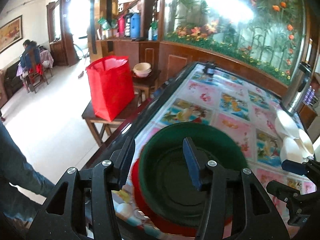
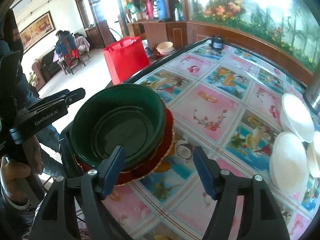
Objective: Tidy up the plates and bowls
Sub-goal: 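Lower the green basin onto the red plates and open the left tool, then move the left tool to the white plates and close on a white plate rim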
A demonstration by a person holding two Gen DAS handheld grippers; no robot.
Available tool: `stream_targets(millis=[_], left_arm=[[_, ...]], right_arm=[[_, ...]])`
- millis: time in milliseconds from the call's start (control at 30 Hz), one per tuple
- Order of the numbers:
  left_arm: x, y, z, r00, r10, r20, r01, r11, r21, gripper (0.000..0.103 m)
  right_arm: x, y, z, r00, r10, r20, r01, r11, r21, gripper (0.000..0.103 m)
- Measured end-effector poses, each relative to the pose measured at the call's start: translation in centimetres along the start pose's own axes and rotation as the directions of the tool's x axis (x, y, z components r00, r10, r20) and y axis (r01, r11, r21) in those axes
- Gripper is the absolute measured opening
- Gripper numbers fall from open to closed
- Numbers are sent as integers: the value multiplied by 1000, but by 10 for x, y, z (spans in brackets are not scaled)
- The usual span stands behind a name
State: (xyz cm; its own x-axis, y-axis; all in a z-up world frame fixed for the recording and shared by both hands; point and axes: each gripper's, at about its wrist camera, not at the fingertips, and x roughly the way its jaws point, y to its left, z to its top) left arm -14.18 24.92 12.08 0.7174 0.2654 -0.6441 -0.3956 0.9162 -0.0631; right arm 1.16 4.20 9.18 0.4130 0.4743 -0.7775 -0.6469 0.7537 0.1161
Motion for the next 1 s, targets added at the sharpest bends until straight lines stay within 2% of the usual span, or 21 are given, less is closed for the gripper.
stream_targets(millis=[167,267,567,733,1000], left_arm=[[-9,-34,2,997,-69,21,68,997,44,50],[-9,-57,2,994,-111,18,110,992,68,60],[-10,-120,-2,979,-204,-17,205,968,145,60],[-7,-157,-5,965,-258,-57,264,946,187,60],[5,-222,-10,938,-317,-140,343,905,250,60]], right_arm=[[-25,-24,-10,999,-39,34,37,998,44,78],[-40,-44,-17,996,-70,52,65,994,90,79],[-74,-94,-44,985,-160,62,145,969,198,79],[-95,-128,-60,975,-214,62,189,942,276,79],[-121,-187,-85,950,-311,30,271,870,413,80]])
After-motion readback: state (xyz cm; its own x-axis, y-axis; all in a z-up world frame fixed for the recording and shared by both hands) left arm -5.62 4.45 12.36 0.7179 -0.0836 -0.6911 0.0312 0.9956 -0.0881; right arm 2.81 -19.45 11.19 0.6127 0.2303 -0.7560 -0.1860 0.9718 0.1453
